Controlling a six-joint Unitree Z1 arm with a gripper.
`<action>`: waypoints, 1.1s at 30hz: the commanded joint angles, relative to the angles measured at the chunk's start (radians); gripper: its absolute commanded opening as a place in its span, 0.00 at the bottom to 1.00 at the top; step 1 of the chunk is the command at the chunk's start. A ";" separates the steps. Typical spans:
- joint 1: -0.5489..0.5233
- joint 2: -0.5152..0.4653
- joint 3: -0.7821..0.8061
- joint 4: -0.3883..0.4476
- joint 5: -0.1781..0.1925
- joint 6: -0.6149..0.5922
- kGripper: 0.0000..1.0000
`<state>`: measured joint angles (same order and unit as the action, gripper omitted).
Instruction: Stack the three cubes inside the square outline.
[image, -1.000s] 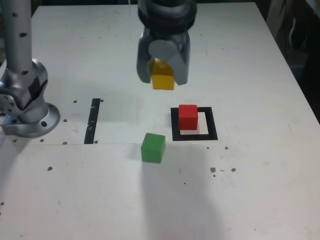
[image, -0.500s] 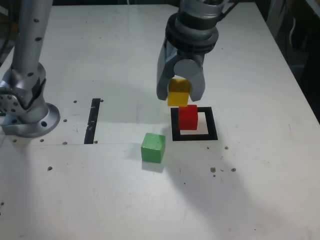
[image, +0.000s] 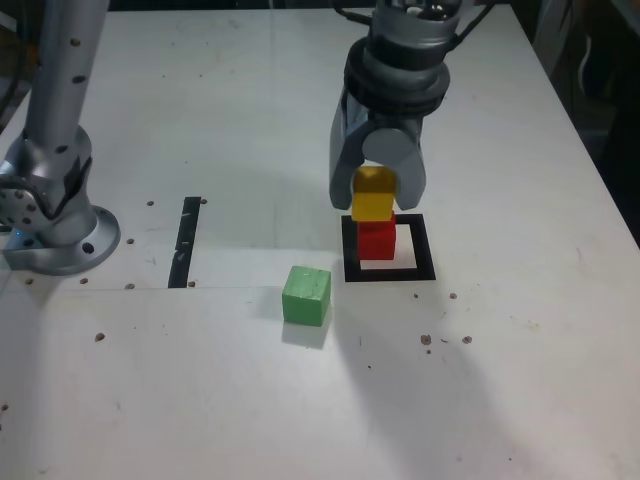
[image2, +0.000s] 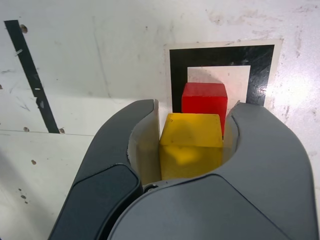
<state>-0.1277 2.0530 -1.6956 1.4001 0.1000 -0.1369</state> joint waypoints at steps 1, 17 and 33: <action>0.001 0.007 0.007 -0.007 0.004 -0.002 0.24; 0.003 0.019 0.030 -0.040 0.000 -0.006 0.28; 0.007 0.027 0.028 -0.046 0.005 -0.002 0.43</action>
<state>-0.1237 2.0781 -1.6661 1.3552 0.1024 -0.1409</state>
